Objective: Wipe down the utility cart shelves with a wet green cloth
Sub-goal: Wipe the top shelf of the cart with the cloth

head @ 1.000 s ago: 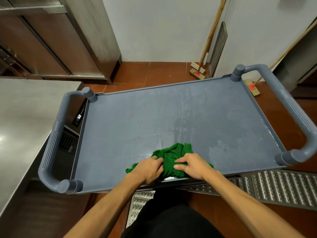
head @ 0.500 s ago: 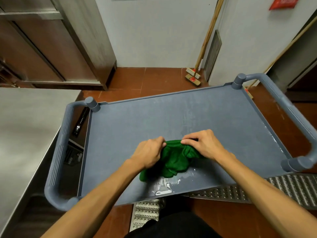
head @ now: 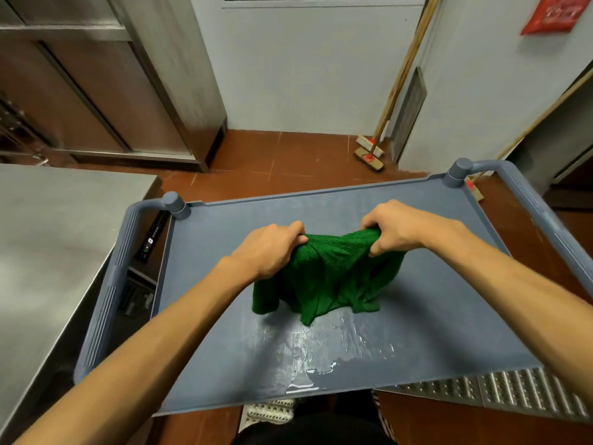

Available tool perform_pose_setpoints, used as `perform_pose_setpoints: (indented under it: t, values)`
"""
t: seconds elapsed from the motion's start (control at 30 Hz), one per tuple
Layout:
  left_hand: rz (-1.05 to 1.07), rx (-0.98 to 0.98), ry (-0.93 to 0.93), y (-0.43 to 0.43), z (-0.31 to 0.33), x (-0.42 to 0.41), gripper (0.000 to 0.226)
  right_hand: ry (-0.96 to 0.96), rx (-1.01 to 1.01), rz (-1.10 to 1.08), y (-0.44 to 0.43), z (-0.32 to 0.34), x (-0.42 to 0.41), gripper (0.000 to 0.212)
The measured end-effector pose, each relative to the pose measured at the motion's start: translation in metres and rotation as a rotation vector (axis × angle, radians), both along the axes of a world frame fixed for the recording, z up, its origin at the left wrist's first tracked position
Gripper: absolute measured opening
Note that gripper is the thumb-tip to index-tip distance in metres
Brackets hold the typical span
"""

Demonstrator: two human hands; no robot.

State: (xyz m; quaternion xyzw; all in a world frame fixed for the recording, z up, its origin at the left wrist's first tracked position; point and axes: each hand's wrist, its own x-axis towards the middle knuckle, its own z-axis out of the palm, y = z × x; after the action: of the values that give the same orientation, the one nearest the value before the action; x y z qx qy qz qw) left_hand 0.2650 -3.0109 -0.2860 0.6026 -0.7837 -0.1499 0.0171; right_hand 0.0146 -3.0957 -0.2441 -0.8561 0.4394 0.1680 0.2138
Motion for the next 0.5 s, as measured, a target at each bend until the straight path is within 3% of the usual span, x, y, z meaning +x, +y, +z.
perform_pose_setpoints:
  t: [0.17, 0.33, 0.5]
  values:
    - [0.087, -0.072, -0.018, -0.037, 0.03, 0.0, 0.035, -0.074, -0.108, 0.104, -0.045, 0.031, -0.001, 0.016]
    - [0.137, -0.224, -0.045, -0.086, 0.07, -0.012, 0.039, -0.199, -0.251, 0.101, -0.093, 0.072, -0.02, 0.029]
    - [0.18, -0.314, -0.117, -0.153, 0.093, -0.041, 0.042, -0.293, -0.412, 0.019, -0.142, 0.078, -0.045, 0.028]
